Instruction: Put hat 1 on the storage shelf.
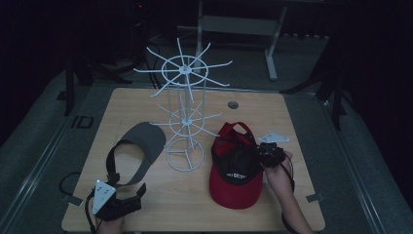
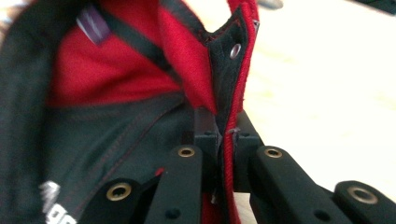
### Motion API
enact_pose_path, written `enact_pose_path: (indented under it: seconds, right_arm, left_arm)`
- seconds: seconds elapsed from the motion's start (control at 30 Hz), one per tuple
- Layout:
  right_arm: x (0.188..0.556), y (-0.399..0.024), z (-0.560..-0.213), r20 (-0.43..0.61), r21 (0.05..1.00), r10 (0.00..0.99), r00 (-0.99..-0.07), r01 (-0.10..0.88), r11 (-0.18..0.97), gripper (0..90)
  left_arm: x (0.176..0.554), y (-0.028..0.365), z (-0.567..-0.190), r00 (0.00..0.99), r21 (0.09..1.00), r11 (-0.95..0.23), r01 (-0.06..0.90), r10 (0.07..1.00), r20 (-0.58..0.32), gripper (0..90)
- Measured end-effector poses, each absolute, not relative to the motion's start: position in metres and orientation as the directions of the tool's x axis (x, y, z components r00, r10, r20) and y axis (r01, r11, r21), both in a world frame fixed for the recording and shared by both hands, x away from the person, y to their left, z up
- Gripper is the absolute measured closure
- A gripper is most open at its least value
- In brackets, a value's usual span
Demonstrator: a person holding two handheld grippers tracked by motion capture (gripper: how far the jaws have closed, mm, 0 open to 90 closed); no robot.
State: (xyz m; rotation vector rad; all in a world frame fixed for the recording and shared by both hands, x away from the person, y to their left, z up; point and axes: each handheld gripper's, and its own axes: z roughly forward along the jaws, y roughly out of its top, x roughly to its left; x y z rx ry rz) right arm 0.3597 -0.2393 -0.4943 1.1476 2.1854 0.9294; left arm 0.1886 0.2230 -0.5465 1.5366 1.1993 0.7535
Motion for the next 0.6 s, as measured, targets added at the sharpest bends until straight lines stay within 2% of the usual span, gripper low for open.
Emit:
enact_pose_path:
  seconds: [0.4, 0.53, 0.6]
  right_arm:
    - [0.326, -0.251, -0.423, -0.051, 0.885, 0.880, -0.472, 0.387, 0.259, 85.1]
    - [0.315, -0.252, -0.404, -0.054, 0.906, 0.879, -0.473, 0.348, 0.243, 85.1]
    - [0.311, -0.253, -0.397, -0.053, 0.914, 0.877, -0.477, 0.330, 0.235, 85.1]
  left_arm:
    - [0.186, 0.216, -0.537, 0.376, 0.953, -0.010, 0.304, 0.920, -0.110, 2.0]
    - [0.185, 0.210, -0.529, 0.426, 0.954, -0.064, 0.293, 0.902, -0.071, 2.0]
    - [0.185, 0.208, -0.523, 0.457, 0.954, -0.056, 0.294, 0.885, -0.089, 2.0]
